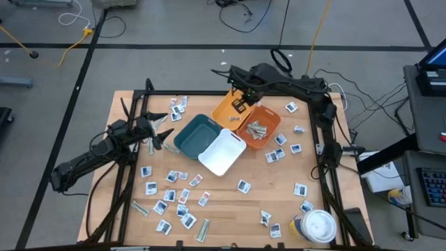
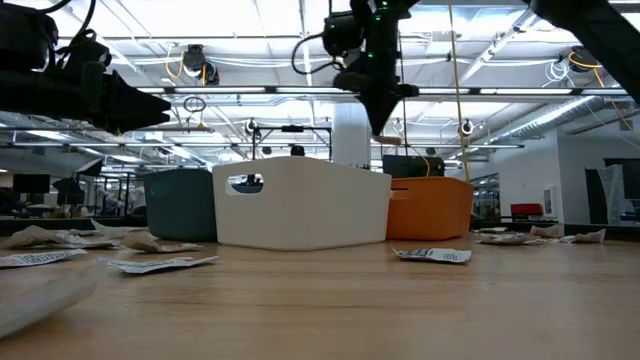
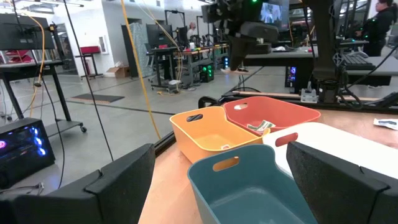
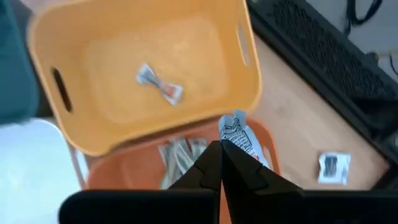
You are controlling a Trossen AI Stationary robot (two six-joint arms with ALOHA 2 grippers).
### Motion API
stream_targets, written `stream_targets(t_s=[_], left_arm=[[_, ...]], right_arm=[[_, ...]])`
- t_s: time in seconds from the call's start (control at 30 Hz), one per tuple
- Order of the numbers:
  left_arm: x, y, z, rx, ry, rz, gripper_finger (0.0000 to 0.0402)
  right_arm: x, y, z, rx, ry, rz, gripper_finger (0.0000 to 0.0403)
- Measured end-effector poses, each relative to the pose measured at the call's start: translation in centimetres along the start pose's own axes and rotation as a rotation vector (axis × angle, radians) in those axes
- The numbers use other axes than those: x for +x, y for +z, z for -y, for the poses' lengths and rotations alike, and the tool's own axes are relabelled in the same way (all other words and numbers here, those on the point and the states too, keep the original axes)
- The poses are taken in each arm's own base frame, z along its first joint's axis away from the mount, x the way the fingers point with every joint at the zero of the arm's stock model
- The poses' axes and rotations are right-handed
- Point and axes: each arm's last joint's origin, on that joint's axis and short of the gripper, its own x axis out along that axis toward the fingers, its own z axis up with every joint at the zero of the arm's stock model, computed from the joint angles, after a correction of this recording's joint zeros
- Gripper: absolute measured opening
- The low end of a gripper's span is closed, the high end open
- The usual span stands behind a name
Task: Pick & Place First Aid Supplies
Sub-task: Put the orange ointment pack into the yellow bin
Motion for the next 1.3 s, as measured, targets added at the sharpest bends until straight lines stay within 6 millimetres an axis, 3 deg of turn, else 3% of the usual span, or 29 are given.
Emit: stream_targets(t_s=[0.2, 0.5, 0.97, 1.3], left_arm=[[0.0, 0.0, 0.0, 0.000, 0.000, 0.000, 0.0367], [0.0, 0.0, 0.0, 0.000, 0.000, 0.001, 0.0367], [0.0, 0.0, 0.0, 0.000, 0.000, 0.001, 0.0367], [0.0, 0.0, 0.0, 0.000, 0.000, 0.001, 0.0367]], right_arm=[[0.8, 1.1, -1.7, -0.015, 0.037, 0.063, 0.0000], [4.6, 2.7, -3.2, -0.054, 0.041, 0.099, 0.0000], [11.1, 1.4, -4.1, -0.114, 0.027, 0.065, 0.0000], [11.9, 1.5, -4.3, -0.182, 0.036, 0.100, 0.0014]])
